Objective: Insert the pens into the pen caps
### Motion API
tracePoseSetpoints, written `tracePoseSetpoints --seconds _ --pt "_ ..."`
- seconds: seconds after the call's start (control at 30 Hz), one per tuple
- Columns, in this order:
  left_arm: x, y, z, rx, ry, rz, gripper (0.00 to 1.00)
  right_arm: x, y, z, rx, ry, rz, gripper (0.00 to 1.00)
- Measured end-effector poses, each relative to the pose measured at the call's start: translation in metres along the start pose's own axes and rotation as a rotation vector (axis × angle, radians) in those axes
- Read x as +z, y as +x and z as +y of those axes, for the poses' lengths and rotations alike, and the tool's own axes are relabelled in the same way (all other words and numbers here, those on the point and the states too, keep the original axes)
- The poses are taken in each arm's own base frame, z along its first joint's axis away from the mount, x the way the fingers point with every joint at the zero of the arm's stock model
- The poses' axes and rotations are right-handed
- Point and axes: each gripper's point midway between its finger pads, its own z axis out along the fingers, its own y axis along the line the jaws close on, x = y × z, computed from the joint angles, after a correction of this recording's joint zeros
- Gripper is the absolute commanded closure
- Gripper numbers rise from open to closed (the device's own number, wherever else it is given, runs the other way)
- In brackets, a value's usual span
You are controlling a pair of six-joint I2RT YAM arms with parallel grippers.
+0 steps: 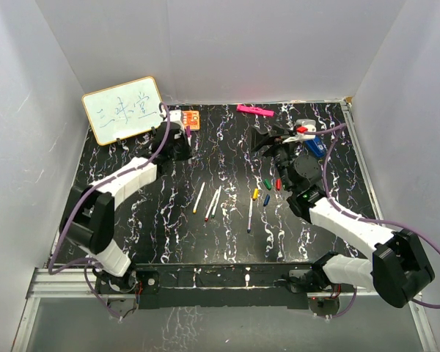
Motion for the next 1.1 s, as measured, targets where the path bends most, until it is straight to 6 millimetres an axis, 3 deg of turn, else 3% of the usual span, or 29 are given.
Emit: tracePoseSetpoints --seconds 0.2,0.5,1.1 --pt "0.031 0.03 0.031 -0.006 -0.102 0.15 1.0 0.001 0.009 -0.017 -0.02 0.096 0.037 0.27" --pt "0.074 0.06 0.045 0.038 -0.187 0.327 1.0 0.007 0.027 -0.032 -0.059 0.185 0.108 0.27" --pt "0.088 0.069 0.059 0.037 -0.238 0.399 0.92 0.006 0.032 -0.035 -0.068 0.193 0.124 0.24"
